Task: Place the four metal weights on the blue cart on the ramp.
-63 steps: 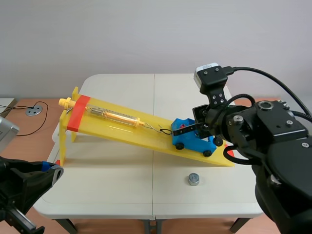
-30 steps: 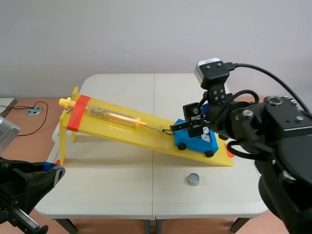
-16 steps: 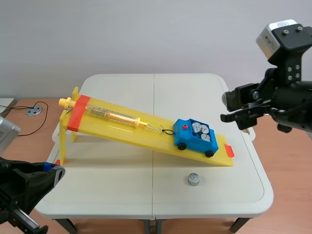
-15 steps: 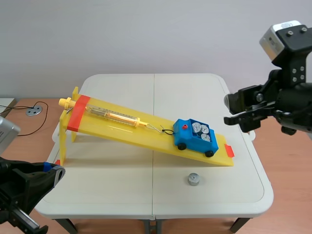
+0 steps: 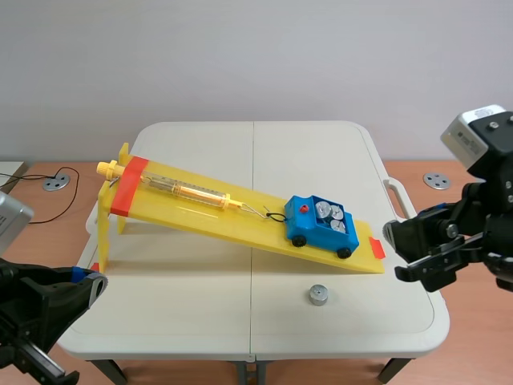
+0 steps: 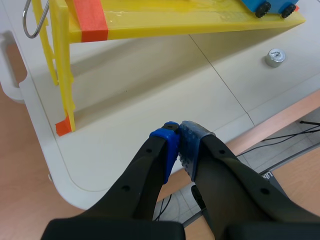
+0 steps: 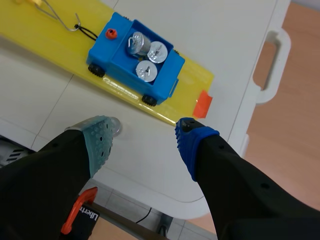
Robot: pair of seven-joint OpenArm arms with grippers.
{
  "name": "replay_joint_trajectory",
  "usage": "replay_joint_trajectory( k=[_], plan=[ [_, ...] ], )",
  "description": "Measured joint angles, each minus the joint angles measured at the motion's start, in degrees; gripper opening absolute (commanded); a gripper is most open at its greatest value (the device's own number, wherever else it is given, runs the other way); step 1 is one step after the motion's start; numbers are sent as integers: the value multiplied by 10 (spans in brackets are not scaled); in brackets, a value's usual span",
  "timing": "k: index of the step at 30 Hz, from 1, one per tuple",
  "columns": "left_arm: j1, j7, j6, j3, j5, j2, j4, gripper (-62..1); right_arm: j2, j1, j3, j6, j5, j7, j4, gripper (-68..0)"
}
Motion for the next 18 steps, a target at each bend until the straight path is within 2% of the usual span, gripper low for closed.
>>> replay_joint_trajectory(
  k=[11, 18],
  plan=[
    [0, 0, 0, 0, 0, 0, 0, -571, -65, 35, -101, -7, -136, 93, -151, -380],
    [0, 0, 0, 0, 0, 0, 0, -571, -94, 83, -150, -46, -207, 133, -230, -380]
  ],
)
